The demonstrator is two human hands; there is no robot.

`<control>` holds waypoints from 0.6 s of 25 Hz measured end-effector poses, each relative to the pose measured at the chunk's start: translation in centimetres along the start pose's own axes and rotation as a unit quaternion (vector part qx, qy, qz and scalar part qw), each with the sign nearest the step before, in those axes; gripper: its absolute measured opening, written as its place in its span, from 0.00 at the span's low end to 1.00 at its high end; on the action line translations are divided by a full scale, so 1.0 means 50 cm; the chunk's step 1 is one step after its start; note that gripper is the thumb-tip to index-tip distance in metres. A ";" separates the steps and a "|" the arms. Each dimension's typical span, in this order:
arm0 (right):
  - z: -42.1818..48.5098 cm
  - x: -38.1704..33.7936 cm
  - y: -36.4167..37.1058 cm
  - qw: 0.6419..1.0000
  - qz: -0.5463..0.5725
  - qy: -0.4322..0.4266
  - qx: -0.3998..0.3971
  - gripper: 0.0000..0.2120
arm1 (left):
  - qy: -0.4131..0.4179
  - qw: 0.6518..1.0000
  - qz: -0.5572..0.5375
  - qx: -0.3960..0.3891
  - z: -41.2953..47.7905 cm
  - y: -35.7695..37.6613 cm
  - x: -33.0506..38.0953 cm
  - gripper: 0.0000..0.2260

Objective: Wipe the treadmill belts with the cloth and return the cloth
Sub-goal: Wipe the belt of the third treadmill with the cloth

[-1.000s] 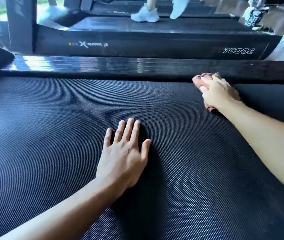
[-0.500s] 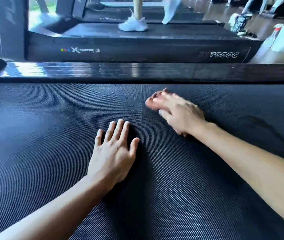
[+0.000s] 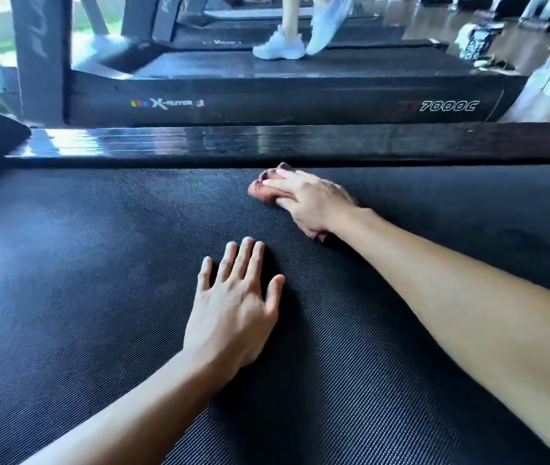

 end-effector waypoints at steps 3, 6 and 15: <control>-0.017 0.129 -0.021 0.968 -0.054 0.243 0.038 0.24 | -0.002 1.000 0.004 -0.005 0.000 0.003 0.000 0.36; 0.010 -0.030 -0.007 0.989 -0.036 0.130 0.054 0.22 | -0.001 1.000 0.006 -0.008 0.000 0.003 0.003 0.36; -0.073 0.098 -0.044 0.974 -0.017 0.198 0.105 0.21 | 0.003 1.000 -0.002 0.003 0.000 0.002 -0.003 0.35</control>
Point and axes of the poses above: each hand's wrist, its own z-axis towards the middle knuckle, its own y-axis out of the palm, x = y × z, the point moved 10 cm from there along z, towards the middle knuckle, and after that the axes turned 3 degrees about -z, right-handed, at the moved point
